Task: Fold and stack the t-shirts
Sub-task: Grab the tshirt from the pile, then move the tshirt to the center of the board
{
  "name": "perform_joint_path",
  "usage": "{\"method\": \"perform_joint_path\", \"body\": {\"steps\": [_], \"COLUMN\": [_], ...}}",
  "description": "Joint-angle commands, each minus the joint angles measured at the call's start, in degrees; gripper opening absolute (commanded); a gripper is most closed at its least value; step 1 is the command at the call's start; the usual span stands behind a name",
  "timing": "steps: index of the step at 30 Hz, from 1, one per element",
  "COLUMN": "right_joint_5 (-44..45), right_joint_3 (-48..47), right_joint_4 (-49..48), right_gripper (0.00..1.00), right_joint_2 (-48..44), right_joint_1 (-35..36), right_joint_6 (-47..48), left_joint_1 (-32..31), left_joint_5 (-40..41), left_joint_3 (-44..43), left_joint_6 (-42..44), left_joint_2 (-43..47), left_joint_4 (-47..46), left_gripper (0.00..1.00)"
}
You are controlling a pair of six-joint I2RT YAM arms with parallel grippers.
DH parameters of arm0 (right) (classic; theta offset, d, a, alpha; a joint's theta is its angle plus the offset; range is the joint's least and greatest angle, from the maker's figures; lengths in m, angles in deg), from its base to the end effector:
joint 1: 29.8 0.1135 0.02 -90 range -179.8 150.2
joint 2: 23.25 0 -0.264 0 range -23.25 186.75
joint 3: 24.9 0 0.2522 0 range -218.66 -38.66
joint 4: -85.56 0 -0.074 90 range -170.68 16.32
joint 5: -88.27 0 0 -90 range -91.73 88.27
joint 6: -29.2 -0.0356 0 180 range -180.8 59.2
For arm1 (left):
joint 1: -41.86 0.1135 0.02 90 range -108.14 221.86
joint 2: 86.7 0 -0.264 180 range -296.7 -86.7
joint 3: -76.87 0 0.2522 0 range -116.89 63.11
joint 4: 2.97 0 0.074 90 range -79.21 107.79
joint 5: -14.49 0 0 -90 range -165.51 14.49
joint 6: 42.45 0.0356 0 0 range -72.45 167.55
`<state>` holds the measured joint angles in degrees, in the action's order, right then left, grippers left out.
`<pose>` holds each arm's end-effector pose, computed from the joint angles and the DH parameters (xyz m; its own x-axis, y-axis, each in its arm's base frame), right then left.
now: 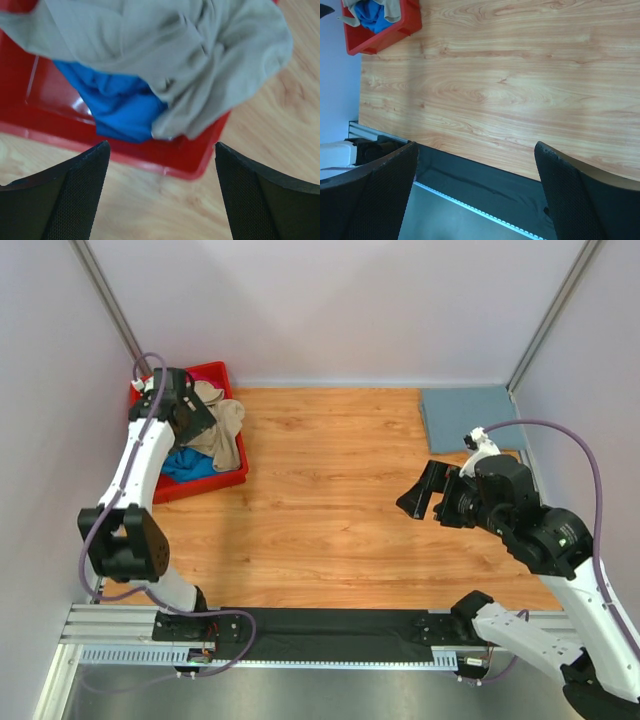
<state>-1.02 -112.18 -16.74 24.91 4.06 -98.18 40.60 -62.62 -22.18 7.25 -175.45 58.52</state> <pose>0.1042 0.0694 0.4010 -0.7448 0.2313 -0.6259 -0.1219 0.8750 0.4685 0.3306 0.0007 0.3378 -0.5176 -0.6193 -0.5904 -0.5941 0.7567 -0.2728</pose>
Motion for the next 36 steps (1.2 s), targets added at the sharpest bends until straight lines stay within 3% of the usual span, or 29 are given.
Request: {"method": "perform_joint_path", "body": {"steps": [1,8,11,13,15,18,21,22,26,27,32,36], "right_joint_5": [-1.32,-1.68,-2.46,-3.86,-4.4,-4.14,-2.3,-0.81,7.18,10.85,11.78,9.31], "right_joint_3": [0.56,-0.22,-2.24,-3.47,-5.05,-6.81,-11.28,-14.87,-18.5,-18.33,-14.12,-9.2], "right_joint_4": [-0.93,-2.59,-2.68,-2.25,-1.72,-1.19,0.3,1.09,4.69,5.31,7.6,8.48], "right_gripper": [1.0,1.0,1.0,1.0,1.0,1.0,1.0,1.0,1.0,1.0,0.99,0.99], "right_joint_2": [-0.09,0.44,2.46,4.12,4.92,6.41,9.05,9.75,10.64,10.12,4.85,0.36], "right_joint_1": [-0.2,-0.2,-0.21,-0.2,-0.12,-0.12,-0.21,-0.21,-0.21,-0.29,-0.29,-0.2], "right_joint_6": [2.58,4.95,5.57,6.88,8.02,8.82,8.12,7.16,2.77,1.45,-5.76,-9.89], "left_joint_1": [4.94,5.39,5.48,5.48,5.21,2.67,-1.11,-2.68,-10.06,-14.61,-29.13,-38.09], "left_joint_5": [0.83,0.74,0.65,-0.49,-0.84,0.12,-4.77,-11.41,-24.21,-27.01,-26.25,-25.1], "left_joint_3": [-6.97,-18.49,-22.27,-26.39,-32.61,-36.34,-36.96,-36.26,-32.57,-32.56,-28.19,-10.63], "left_joint_6": [6.54,12.68,14.1,13.93,13.49,15.76,13.76,10.88,3.74,3.12,1.63,-6.0], "left_joint_2": [-6.92,-22.51,-27.08,-28.84,-27.72,-19.67,-9.91,-7.6,0.84,1.47,8.3,18.33], "left_joint_4": [-3.52,1.4,3.33,6.49,12.27,12.23,6.53,4.07,-5.17,-5.27,-3.16,-6.5], "left_gripper": [0.91,0.88,0.81,0.43,0.12,0.02,0.0,0.0,0.0,0.0,0.0,0.0]}}
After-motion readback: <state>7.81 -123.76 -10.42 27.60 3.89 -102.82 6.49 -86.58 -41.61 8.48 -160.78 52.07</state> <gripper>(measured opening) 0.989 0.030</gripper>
